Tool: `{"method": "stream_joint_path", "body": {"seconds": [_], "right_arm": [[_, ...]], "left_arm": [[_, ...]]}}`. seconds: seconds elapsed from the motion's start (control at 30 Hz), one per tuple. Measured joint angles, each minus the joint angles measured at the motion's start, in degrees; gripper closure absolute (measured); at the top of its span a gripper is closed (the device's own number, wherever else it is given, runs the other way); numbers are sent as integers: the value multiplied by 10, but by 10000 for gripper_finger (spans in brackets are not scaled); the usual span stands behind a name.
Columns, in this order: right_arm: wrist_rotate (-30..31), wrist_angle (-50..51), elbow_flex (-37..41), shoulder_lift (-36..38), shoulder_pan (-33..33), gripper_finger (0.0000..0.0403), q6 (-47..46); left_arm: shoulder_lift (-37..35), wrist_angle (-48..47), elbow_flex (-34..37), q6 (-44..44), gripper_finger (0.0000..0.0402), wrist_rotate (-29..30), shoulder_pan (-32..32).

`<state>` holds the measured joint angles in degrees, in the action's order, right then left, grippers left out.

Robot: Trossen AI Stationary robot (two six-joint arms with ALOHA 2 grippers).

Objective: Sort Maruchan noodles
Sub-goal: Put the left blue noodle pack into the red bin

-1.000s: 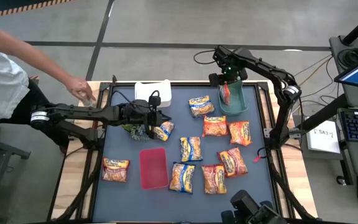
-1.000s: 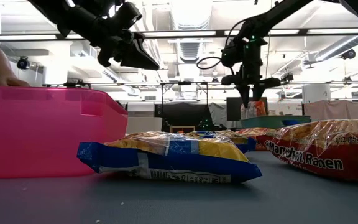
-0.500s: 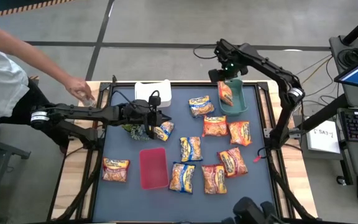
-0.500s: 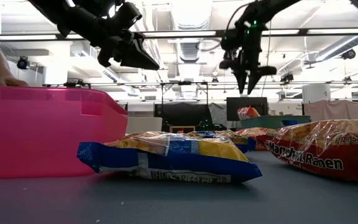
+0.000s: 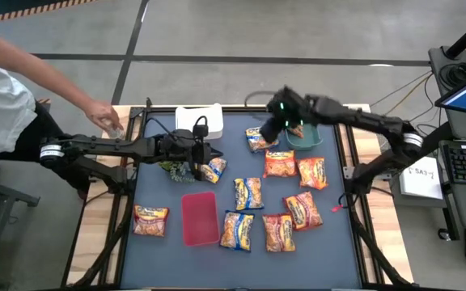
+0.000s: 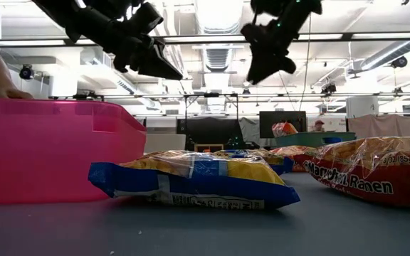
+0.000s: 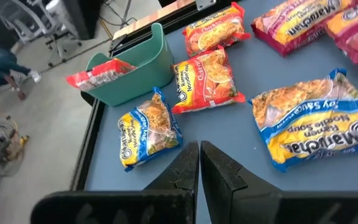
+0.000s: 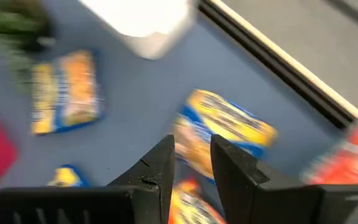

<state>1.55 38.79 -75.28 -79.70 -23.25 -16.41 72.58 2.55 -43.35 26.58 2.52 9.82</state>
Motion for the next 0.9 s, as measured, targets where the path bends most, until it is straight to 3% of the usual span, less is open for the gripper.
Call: {"method": "stream_joint_path", "body": {"seconds": [0.2,0.33,0.53,0.67,0.8,0.9], "right_arm": [[-1,-263,193,69,92,340,40],[0,-364,276,84,126,350,73],[0,-386,322,93,139,358,67],[0,-387,328,92,139,360,63],[0,-388,329,92,139,360,66],[0,-395,329,92,139,360,73]], "left_arm": [[0,-8,0,-136,402,-1,0],[0,-34,0,-210,402,-1,-4],[0,-84,0,-273,402,-7,-17],[0,-166,-18,-305,402,-31,-38],[0,-253,-37,-286,402,-31,-63],[0,-266,-38,-242,401,-31,-69]]}}
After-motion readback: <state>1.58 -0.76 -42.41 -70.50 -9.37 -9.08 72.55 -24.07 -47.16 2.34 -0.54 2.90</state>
